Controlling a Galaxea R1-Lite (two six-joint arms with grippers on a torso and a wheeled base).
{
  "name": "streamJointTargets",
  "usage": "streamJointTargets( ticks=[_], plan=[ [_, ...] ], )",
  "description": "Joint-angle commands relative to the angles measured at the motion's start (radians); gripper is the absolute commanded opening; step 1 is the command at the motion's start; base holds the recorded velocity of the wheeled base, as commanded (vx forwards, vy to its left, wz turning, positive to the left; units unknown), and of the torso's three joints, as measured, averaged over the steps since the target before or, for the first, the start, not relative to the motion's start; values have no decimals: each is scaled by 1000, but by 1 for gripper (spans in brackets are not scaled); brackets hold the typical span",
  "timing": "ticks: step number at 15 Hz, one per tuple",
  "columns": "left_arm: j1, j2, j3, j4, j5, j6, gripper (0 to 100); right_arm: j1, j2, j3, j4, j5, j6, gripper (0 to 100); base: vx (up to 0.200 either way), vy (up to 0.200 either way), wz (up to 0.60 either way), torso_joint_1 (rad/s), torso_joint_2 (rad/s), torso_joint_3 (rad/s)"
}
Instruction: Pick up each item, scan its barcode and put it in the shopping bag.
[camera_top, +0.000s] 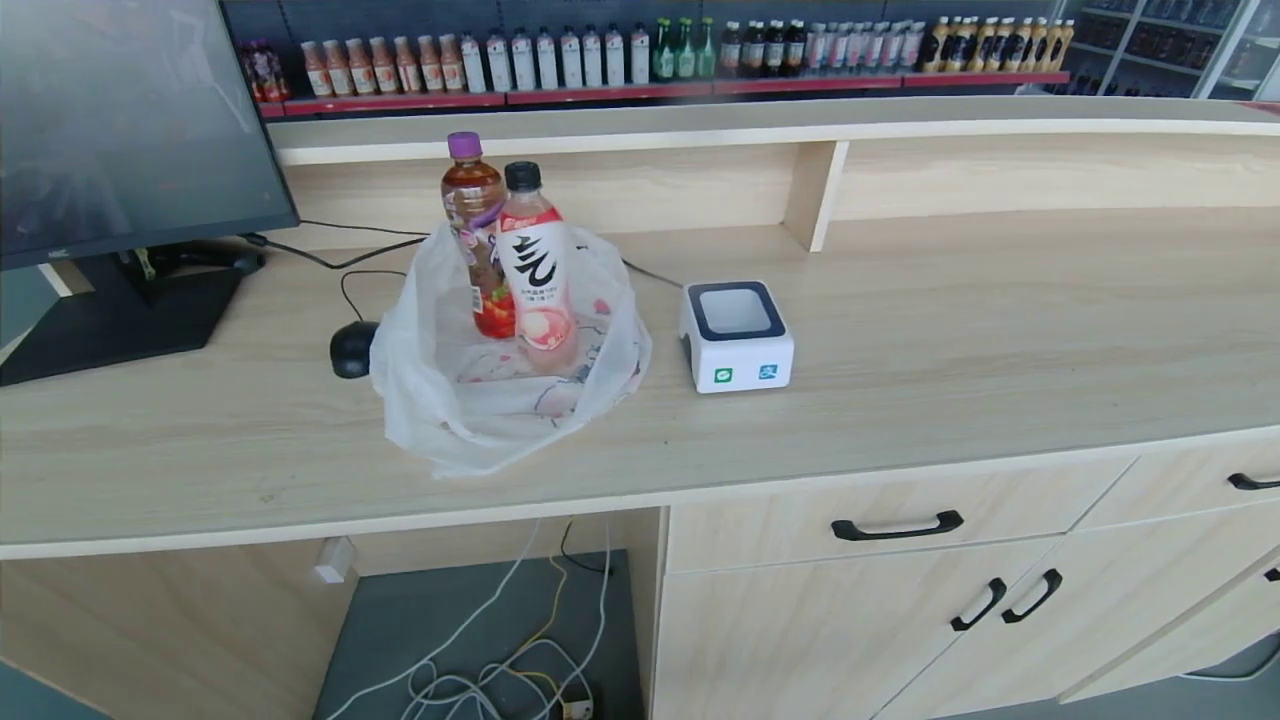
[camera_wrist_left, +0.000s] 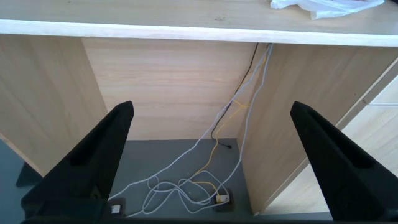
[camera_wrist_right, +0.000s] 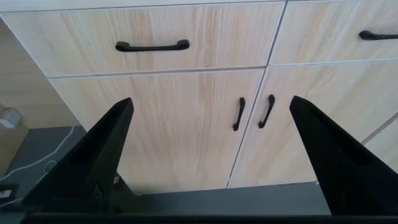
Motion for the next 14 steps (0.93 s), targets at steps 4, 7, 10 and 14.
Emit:
streamJointTargets(
  ticks=[4, 7, 10, 14],
  plan=[
    [0, 0, 0, 0, 0, 6, 100, 0, 2, 0, 0, 5, -17, 100, 0, -200, 0, 4, -4, 1],
    [0, 0, 0, 0, 0, 7, 100, 0, 2, 0, 0, 5, -17, 100, 0, -67, 0, -1, 1, 2],
    [0, 1, 0, 0, 0, 7, 100, 0, 2, 0, 1, 5, -17, 100, 0, 0, 0, 0, 0, 0],
    [0, 0, 0, 0, 0, 6, 100, 0, 2, 0, 1, 5, -17, 100, 0, 0, 0, 0, 0, 0]
  ],
)
